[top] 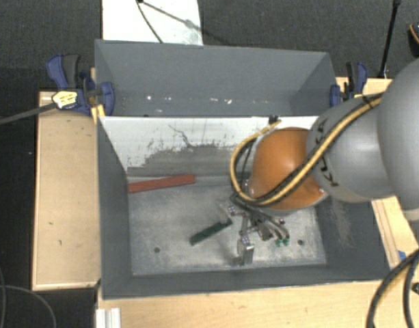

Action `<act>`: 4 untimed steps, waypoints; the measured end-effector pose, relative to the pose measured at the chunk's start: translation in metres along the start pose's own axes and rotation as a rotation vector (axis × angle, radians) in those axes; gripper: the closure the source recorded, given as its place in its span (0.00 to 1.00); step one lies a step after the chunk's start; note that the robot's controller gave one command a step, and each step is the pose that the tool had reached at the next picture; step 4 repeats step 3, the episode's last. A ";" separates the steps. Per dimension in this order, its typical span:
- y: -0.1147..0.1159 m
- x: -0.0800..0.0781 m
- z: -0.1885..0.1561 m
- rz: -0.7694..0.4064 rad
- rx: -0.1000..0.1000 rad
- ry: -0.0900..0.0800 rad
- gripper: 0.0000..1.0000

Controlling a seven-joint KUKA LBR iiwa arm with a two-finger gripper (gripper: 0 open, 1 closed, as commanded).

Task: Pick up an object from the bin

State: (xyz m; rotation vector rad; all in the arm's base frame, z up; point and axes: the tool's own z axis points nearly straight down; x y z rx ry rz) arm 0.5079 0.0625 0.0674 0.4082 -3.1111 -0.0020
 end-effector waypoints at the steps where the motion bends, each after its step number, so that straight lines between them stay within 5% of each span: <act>1: 0.039 -0.030 -0.003 -0.345 0.001 -0.009 0.00; 2: 0.038 -0.029 -0.003 -0.340 0.002 -0.007 1.00; 3: -0.008 0.013 -0.149 -0.601 0.007 -0.010 1.00; 4: -0.008 0.013 -0.149 -0.601 0.007 -0.010 1.00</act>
Offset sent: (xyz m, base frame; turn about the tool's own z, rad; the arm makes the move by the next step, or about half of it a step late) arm 0.0180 0.0436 0.0026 -0.3456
